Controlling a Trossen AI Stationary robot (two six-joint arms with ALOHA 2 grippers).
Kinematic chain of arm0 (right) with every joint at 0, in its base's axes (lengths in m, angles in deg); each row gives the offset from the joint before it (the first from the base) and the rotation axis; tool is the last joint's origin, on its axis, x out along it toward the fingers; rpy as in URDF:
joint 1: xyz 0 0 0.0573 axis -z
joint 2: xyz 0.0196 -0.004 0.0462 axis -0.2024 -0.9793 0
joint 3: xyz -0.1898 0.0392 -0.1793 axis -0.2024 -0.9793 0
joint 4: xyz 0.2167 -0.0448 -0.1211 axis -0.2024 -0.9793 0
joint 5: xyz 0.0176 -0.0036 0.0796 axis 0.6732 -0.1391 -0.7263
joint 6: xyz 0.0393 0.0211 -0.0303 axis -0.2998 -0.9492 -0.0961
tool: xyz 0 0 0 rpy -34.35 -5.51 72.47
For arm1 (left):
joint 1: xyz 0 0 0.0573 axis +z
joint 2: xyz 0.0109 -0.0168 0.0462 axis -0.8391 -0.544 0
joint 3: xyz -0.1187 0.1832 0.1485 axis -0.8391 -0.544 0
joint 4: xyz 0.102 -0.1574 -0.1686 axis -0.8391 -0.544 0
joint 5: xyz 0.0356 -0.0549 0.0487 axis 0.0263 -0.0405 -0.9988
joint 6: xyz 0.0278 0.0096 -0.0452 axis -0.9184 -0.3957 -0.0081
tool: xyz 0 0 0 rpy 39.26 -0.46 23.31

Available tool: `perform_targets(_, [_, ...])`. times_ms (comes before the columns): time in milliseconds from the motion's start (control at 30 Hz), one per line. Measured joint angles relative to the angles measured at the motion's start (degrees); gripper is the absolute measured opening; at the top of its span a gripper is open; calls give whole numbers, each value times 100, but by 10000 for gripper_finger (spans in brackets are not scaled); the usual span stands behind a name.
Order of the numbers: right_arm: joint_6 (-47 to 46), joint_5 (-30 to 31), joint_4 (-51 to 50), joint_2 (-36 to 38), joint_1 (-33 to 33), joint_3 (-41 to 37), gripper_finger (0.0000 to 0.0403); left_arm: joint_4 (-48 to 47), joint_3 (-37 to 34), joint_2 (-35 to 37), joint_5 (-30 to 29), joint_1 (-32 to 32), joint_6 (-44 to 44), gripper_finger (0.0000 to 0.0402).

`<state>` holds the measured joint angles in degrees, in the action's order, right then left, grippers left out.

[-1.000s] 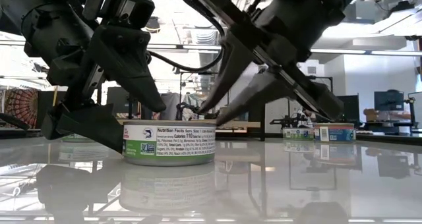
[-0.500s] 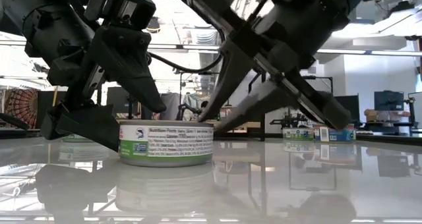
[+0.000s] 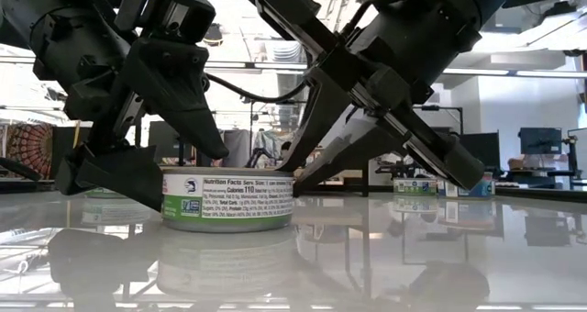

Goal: Stack canned seafood by type on shelf
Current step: Put the green tuna can on the shelf

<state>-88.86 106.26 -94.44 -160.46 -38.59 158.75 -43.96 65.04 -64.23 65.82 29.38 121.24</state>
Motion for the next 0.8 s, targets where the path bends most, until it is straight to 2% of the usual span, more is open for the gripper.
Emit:
perform_targets(533, [-133, -12, -109, -13, -68, 0, 48, -4, 7, 0, 194, 4, 348, 286])
perform_targets(800, [-138, -15, -193, -13, -70, 0, 45, 4, 7, 0, 640, -2, 908, 286])
